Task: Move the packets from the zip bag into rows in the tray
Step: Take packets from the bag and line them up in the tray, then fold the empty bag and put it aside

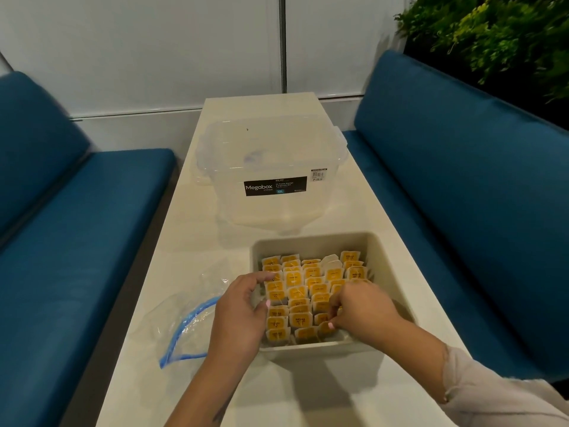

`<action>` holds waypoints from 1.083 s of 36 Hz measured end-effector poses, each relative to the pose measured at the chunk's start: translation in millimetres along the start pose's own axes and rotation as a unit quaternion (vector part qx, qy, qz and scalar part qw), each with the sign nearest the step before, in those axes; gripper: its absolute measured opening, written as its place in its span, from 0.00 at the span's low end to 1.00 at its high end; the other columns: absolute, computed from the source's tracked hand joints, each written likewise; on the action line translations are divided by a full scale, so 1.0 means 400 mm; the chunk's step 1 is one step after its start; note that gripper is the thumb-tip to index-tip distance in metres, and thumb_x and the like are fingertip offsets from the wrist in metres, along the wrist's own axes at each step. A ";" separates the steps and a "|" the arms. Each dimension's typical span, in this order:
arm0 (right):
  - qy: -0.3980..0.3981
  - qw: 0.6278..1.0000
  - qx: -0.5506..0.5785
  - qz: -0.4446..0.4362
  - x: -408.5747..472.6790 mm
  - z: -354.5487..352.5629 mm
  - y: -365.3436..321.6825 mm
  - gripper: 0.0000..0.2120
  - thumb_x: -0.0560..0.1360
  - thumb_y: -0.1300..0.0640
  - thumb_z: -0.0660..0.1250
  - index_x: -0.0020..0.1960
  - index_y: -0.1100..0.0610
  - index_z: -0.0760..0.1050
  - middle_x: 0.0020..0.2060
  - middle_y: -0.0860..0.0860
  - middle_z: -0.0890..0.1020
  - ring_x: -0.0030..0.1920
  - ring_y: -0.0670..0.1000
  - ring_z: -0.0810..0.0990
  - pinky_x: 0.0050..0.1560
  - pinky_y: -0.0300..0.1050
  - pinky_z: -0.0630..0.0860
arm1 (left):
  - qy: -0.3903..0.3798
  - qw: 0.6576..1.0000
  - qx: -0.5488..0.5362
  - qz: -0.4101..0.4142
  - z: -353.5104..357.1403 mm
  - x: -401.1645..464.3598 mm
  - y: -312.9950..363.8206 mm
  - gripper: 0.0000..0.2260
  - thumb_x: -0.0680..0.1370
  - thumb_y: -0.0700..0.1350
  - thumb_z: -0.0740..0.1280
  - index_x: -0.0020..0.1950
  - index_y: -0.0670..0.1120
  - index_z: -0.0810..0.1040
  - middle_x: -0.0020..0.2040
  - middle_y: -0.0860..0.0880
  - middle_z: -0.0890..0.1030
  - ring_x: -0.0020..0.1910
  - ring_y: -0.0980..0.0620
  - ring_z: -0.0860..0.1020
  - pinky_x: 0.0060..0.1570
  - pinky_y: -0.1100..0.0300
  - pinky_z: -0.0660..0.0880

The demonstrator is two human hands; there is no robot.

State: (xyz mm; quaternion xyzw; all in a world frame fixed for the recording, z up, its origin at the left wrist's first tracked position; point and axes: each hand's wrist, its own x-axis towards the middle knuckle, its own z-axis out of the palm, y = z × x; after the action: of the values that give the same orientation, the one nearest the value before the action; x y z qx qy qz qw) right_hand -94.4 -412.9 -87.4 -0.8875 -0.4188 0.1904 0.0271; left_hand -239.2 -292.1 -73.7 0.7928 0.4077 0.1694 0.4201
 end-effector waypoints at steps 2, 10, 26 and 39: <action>-0.001 1.000 0.003 0.003 0.001 0.002 0.001 0.07 0.72 0.46 0.71 0.47 0.46 0.82 0.43 0.45 0.81 0.46 0.47 0.78 0.44 0.39 0.76 | 0.000 1.000 0.003 0.000 0.001 0.001 -0.001 0.17 0.76 0.40 0.67 0.54 0.63 0.71 0.63 0.56 0.74 0.57 0.58 0.72 0.53 0.60 0.75; -0.003 1.000 0.011 0.011 -0.001 -0.003 0.002 0.05 0.72 0.47 0.72 0.46 0.46 0.81 0.43 0.45 0.80 0.45 0.46 0.77 0.43 0.38 0.76 | 0.000 1.000 -0.002 0.007 -0.001 0.005 -0.005 0.16 0.76 0.41 0.68 0.55 0.62 0.72 0.60 0.59 0.74 0.53 0.61 0.70 0.54 0.59 0.75; 0.047 0.995 0.084 0.035 -0.011 -0.067 0.029 0.08 0.68 0.46 0.74 0.41 0.46 0.75 0.41 0.43 0.79 0.41 0.43 0.75 0.40 0.39 0.74 | 0.042 0.998 -0.027 0.046 -0.038 0.025 -0.007 0.16 0.76 0.38 0.67 0.52 0.61 0.74 0.55 0.59 0.74 0.53 0.59 0.71 0.56 0.58 0.73; 0.123 0.973 0.197 -0.019 0.016 -0.159 0.016 0.07 0.71 0.44 0.71 0.40 0.45 0.75 0.33 0.46 0.79 0.33 0.44 0.75 0.32 0.40 0.69 | -0.019 0.983 0.183 -0.030 -0.157 0.032 -0.096 0.39 0.70 0.40 0.71 0.74 0.55 0.54 0.75 0.54 0.58 0.75 0.48 0.55 0.74 0.44 0.52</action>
State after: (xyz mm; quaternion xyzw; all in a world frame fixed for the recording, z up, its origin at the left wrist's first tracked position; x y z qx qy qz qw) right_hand -63.1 -405.0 -31.6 -0.8732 -0.3834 0.1577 0.2561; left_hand -289.0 -236.9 -68.5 0.8465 0.4478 0.0642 0.2808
